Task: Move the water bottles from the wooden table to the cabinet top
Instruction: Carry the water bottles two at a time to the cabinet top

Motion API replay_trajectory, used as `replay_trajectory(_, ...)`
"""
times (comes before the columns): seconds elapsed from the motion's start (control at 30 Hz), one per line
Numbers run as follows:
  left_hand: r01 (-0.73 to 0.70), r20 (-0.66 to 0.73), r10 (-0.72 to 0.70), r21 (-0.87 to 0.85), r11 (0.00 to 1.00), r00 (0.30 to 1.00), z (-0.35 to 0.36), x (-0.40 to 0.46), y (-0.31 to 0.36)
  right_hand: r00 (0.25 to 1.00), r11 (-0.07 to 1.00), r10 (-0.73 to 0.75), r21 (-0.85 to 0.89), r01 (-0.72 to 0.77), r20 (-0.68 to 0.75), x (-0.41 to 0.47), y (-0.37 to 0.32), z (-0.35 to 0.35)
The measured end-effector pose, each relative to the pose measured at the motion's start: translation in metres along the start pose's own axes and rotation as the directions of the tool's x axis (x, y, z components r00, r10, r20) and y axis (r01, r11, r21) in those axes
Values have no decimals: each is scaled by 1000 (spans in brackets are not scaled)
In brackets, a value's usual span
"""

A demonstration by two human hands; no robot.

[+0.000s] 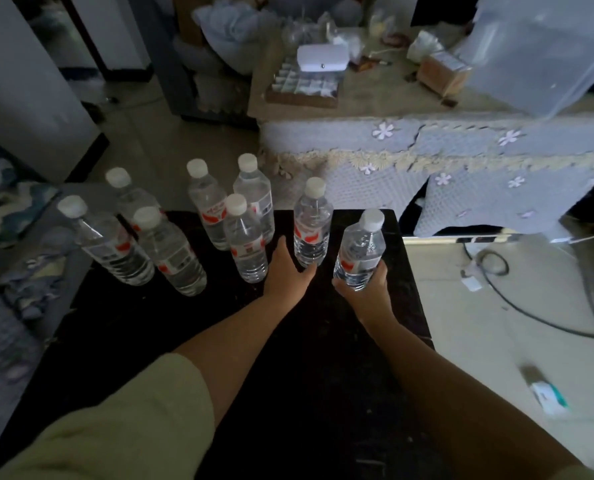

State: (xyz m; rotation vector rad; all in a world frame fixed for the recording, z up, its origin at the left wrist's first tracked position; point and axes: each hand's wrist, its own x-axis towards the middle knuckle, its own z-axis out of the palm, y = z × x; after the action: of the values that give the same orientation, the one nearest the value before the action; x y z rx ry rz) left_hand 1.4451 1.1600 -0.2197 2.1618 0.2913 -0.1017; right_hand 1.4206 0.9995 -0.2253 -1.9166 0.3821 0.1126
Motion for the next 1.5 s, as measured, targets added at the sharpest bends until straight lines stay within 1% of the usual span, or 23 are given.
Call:
replay_trajectory(0.07, 27, -81, -37, -114, 993, 996, 11, 23, 0, 1000, 998, 3, 67, -2, -19, 14, 12, 10)
replay_trajectory(0.1, 17, -98, -34, -168, 986, 995, 16, 31, 1, 999, 995, 9, 99, -4, -43, 18, 18, 14)
replay_trajectory(0.17, -72, -128, 37, -279, 957, 991, 24, 46, 0, 996, 989, 16, 146, -3, -90, 26, 25, 21)
replay_trajectory(0.23, -141, -167, 89, -333, 932, 982, 33, 56, 0, 993, 987, 11, 162, 8, -118, 31, 29, 26)
replay_trajectory(0.27, -145, -182, 85, -349, 926, 980, 38, 61, 0, 992, 986, 5, 163, 16, -127, 33, 30, 28)
replay_trajectory(0.4, -75, -222, -11, -375, 924, 975, 53, 70, 2, 990, 988, -18, 152, 40, -143, 38, 35, 28)
replay_trajectory(0.53, -56, -225, -25, -350, 935, 974, 52, 72, 1, 992, 992, -52, 107, 65, -118, 41, 35, 19)
replay_trajectory(0.63, -32, -212, -41, -329, 944, 976, 48, 60, -1, 993, 993, -41, 107, 52, -107, 38, 34, 11)
replay_trajectory(0.8, 12, -161, -60, -285, 958, 985, 40, 26, -10, 992, 993, 17, 114, -3, -124, 16, 38, -9)
replay_trajectory(0.97, 25, -84, -47, -247, 969, 995, 27, -19, -18, 989, 999, 33, 45, -27, -142, -23, 44, -36)
replay_trajectory(1.17, -62, 36, 70, -197, 978, 997, 2, -73, -20, 974, 997, 20, -70, -37, -226, -86, 49, -52)
replay_trajectory(1.3, -135, 147, 152, -122, 983, 977, -27, -105, -22, 957, 995, 16, -86, -43, -290, -127, 46, -52)
replay_trajectory(1.4, -196, 203, 206, -67, 978, 957, -46, -125, -28, 943, 994, -9, -109, -29, -332, -152, 42, -51)
replay_trajectory(1.5, -222, 244, 228, -50, 974, 943, -58, -140, -31, 925, 996, -11, -87, -23, -379, -176, 37, -52)
